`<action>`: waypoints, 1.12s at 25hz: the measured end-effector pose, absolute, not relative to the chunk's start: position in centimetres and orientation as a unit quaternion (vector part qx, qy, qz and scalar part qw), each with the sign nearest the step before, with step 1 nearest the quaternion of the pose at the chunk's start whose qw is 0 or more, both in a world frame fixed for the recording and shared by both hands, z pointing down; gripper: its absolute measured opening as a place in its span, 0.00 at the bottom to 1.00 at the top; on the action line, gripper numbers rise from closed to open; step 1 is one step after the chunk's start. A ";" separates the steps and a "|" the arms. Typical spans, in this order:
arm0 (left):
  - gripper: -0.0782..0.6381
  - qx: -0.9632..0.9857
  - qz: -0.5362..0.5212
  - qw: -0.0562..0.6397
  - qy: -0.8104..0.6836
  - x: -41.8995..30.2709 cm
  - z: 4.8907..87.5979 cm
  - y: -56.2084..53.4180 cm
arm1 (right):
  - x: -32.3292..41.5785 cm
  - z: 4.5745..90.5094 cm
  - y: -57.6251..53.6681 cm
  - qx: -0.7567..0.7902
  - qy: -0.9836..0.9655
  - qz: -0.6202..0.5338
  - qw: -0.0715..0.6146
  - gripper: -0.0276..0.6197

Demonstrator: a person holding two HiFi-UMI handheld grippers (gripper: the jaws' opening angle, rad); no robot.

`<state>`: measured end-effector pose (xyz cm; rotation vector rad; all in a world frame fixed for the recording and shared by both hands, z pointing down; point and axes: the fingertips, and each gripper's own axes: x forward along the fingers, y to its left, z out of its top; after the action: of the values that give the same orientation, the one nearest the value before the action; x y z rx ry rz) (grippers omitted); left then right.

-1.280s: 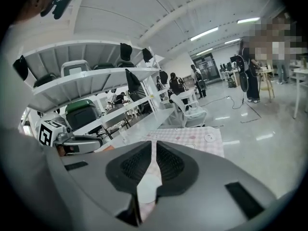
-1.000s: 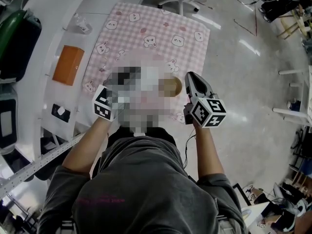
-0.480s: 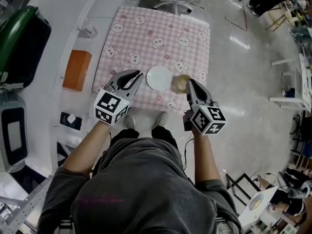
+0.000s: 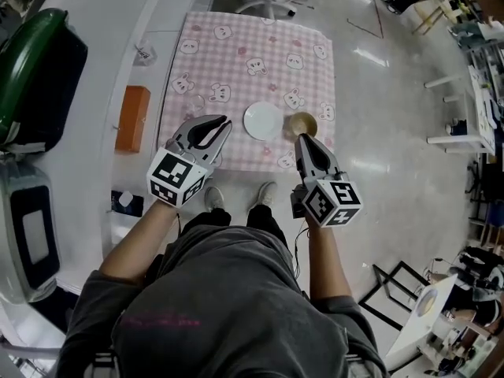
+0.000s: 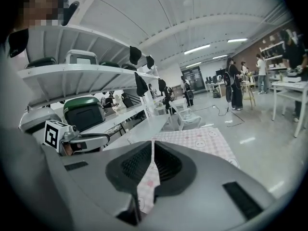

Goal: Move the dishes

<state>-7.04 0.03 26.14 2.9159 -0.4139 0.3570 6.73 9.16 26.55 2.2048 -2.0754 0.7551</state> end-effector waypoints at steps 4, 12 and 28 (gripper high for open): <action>0.16 0.980 0.115 0.090 -0.137 -7.6 25.9 0.6 | 5.5 25.5 9.7 0.702 -0.675 0.228 0.018 0.08; 0.15 0.978 0.113 0.087 -0.152 -7.2 25.2 2.4 | 4.9 23.5 11.3 0.677 -0.708 0.201 0.023 0.07; 0.14 0.972 0.112 0.081 -0.192 -3.6 23.8 4.4 | 8.4 22.9 12.5 0.634 -0.747 0.198 0.022 0.05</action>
<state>-3.56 4.37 23.83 2.9039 -0.5747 0.3335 8.41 12.46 22.89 1.9637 -2.3165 0.6147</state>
